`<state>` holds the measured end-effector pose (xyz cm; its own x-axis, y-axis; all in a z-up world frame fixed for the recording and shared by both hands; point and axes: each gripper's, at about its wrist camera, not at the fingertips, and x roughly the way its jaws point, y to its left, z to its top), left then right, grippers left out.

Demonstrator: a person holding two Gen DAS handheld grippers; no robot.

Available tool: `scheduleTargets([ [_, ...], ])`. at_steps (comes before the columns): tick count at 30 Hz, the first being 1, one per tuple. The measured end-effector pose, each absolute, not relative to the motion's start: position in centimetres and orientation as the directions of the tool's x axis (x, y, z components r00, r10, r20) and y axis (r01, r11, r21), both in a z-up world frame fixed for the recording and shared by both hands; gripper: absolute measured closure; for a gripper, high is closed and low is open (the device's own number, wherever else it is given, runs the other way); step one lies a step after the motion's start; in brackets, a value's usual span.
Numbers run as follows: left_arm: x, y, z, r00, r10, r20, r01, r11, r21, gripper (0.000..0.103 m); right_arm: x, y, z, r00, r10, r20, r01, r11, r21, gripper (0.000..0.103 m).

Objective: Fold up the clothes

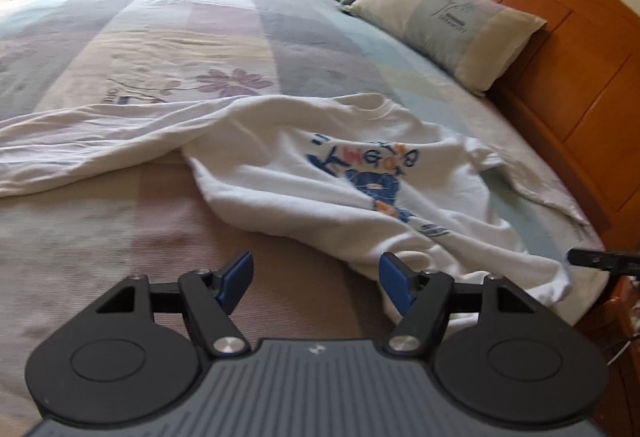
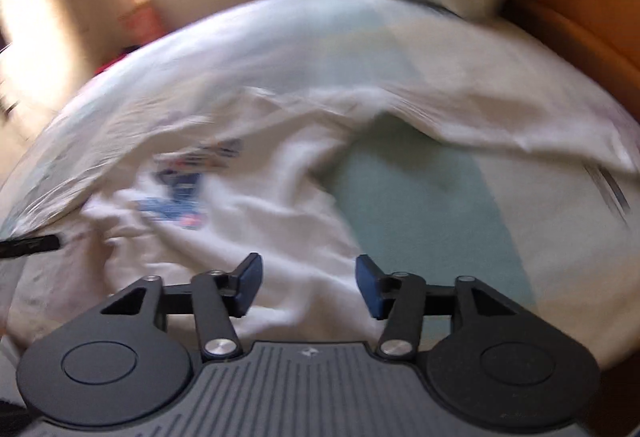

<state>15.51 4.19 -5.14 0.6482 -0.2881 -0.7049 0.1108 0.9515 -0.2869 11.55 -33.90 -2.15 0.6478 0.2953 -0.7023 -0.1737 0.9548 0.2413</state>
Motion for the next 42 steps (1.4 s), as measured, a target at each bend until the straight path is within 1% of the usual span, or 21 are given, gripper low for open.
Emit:
scheduleTargets([
  [1, 15.6, 4.3, -5.1, 0.647, -0.27, -0.713, 0.098, 0.957, -0.274, 0.031, 11.7, -32.1, -1.8, 0.642, 0.319, -0.698, -0.232, 0.948, 0.22, 0.031],
  [3, 15.5, 4.6, -5.0, 0.648, -0.231, -0.725, 0.076, 0.968, -0.241, 0.03, 12.2, -27.9, -1.3, 0.612, 0.371, -0.698, -0.364, 0.916, 0.167, 0.023],
  [4, 15.5, 4.7, -5.0, 0.65, -0.212, -0.73, 0.067, 0.973, -0.223, 0.029, 12.5, -26.0, -1.3, 0.594, 0.39, -0.704, -0.419, 0.896, 0.144, 0.014],
  [5, 15.4, 4.9, -4.9, 0.651, -0.195, -0.733, 0.06, 0.977, -0.207, 0.029, 12.9, -24.0, -1.5, 0.578, 0.401, -0.711, -0.469, 0.876, 0.114, 0.009],
  [8, 15.1, 5.5, -4.8, 0.655, -0.172, -0.735, 0.049, 0.981, -0.186, 0.026, 13.1, -17.4, -2.7, 0.555, 0.371, -0.744, -0.603, 0.796, -0.054, 0.008],
  [11, 15.1, 6.2, -4.9, 0.657, -0.167, -0.735, 0.04, 0.981, -0.188, 0.024, 12.8, -12.4, -4.9, 0.57, 0.287, -0.77, -0.678, 0.693, -0.244, 0.008],
  [14, 15.0, 6.9, -5.0, 0.658, -0.163, -0.735, 0.031, 0.981, -0.19, 0.024, 12.7, -10.0, -7.3, 0.614, 0.167, -0.771, -0.685, 0.598, -0.416, 0.008],
  [17, 14.9, 7.6, -5.0, 0.659, -0.158, -0.735, 0.022, 0.981, -0.192, 0.024, 13.6, -10.2, -8.3, 0.652, 0.116, -0.749, -0.662, 0.568, -0.489, 0.007],
  [21, 15.2, 7.5, -5.8, 0.644, -0.188, -0.742, 0.046, 0.977, -0.207, 0.023, 14.9, -11.5, -7.3, 0.641, 0.132, -0.756, -0.657, 0.604, -0.451, 0.007],
  [24, 15.5, 7.0, -6.5, 0.627, -0.211, -0.75, 0.072, 0.974, -0.214, 0.023, 16.1, -12.7, -6.1, 0.668, 0.145, -0.73, -0.624, 0.644, -0.443, 0.007],
  [27, 15.6, 6.3, -6.9, 0.612, -0.235, -0.755, 0.105, 0.97, -0.217, 0.023, 18.0, -14.3, -5.4, 0.684, 0.125, -0.719, -0.577, 0.696, -0.428, 0.007],
  [29, 15.6, 6.0, -7.1, 0.605, -0.246, -0.757, 0.118, 0.968, -0.221, 0.023, 20.1, -16.0, -5.4, 0.678, 0.121, -0.725, -0.539, 0.752, -0.378, 0.007],
  [34, 15.5, 5.4, -7.2, 0.592, -0.259, -0.763, 0.136, 0.965, -0.223, 0.023, 25.6, -21.7, -5.7, 0.652, 0.147, -0.744, -0.391, 0.906, -0.164, 0.007],
  [37, 15.4, 5.1, -7.1, 0.591, -0.258, -0.764, 0.142, 0.966, -0.216, 0.023, 28.1, -24.7, -6.3, 0.646, 0.1, -0.757, -0.265, 0.959, -0.1, 0.007],
  [39, 15.3, 4.9, -7.0, 0.59, -0.262, -0.764, 0.146, 0.965, -0.217, 0.023, 27.9, -26.0, -5.5, 0.661, 0.099, -0.743, -0.224, 0.972, -0.07, 0.007],
  [42, 15.3, 4.7, -7.1, 0.585, -0.276, -0.763, 0.152, 0.961, -0.231, 0.023, 25.8, -27.1, -4.1, 0.682, 0.153, -0.715, -0.234, 0.972, -0.015, 0.007],
])
